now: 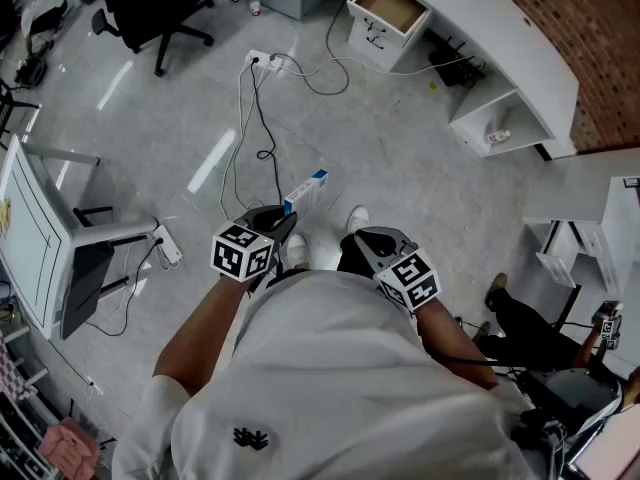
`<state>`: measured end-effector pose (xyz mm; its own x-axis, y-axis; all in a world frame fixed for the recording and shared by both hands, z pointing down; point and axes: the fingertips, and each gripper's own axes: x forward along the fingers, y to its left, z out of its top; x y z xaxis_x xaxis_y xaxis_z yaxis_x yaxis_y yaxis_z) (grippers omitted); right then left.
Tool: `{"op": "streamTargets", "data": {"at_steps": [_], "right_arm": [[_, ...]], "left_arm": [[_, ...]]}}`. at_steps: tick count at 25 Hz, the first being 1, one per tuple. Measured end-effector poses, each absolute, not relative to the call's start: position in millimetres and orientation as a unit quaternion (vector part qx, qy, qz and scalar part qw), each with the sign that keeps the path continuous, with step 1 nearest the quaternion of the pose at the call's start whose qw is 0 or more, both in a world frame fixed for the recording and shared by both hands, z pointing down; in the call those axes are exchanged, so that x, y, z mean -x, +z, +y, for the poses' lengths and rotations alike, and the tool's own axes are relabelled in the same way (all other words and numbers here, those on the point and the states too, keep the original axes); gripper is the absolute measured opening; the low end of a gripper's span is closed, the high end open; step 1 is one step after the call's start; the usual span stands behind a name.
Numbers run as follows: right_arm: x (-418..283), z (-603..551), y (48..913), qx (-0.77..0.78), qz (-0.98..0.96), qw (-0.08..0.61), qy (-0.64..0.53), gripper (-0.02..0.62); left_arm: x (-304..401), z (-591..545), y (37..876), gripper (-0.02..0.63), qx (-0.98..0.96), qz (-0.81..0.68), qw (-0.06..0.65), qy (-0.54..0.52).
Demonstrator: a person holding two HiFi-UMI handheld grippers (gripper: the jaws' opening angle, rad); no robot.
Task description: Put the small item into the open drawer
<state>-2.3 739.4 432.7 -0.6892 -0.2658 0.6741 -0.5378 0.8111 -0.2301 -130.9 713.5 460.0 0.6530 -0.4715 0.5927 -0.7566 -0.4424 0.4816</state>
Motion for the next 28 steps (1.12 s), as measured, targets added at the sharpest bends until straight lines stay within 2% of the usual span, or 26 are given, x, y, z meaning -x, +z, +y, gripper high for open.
{"op": "streamTargets", "data": {"at_steps": [9, 14, 21, 23, 24, 28], "right_arm": [[-33, 655, 438, -0.231, -0.896, 0.312, 0.214, 0.029], [-69, 563, 428, -0.223, -0.906, 0.284, 0.219, 0.029], [-123, 457, 435, -0.227, -0.909, 0.284, 0.204, 0.035], [-142, 433, 444, -0.225, -0.906, 0.289, 0.210, 0.046], [-149, 425, 451, -0.223, -0.905, 0.293, 0.214, 0.081], [-146, 393, 465, -0.218, -0.903, 0.295, 0.222, 0.086]], "left_arm": [[88, 634, 467, 0.086, -0.824, -0.372, 0.380, 0.198], [48, 551, 454, 0.086, -0.819, -0.381, 0.372, 0.215], [5, 427, 445, 0.086, -0.822, -0.394, 0.345, 0.223], [-14, 398, 443, 0.086, -0.821, -0.397, 0.344, 0.222], [-22, 388, 444, 0.086, -0.821, -0.397, 0.346, 0.222], [-27, 352, 453, 0.086, -0.821, -0.390, 0.351, 0.226]]}}
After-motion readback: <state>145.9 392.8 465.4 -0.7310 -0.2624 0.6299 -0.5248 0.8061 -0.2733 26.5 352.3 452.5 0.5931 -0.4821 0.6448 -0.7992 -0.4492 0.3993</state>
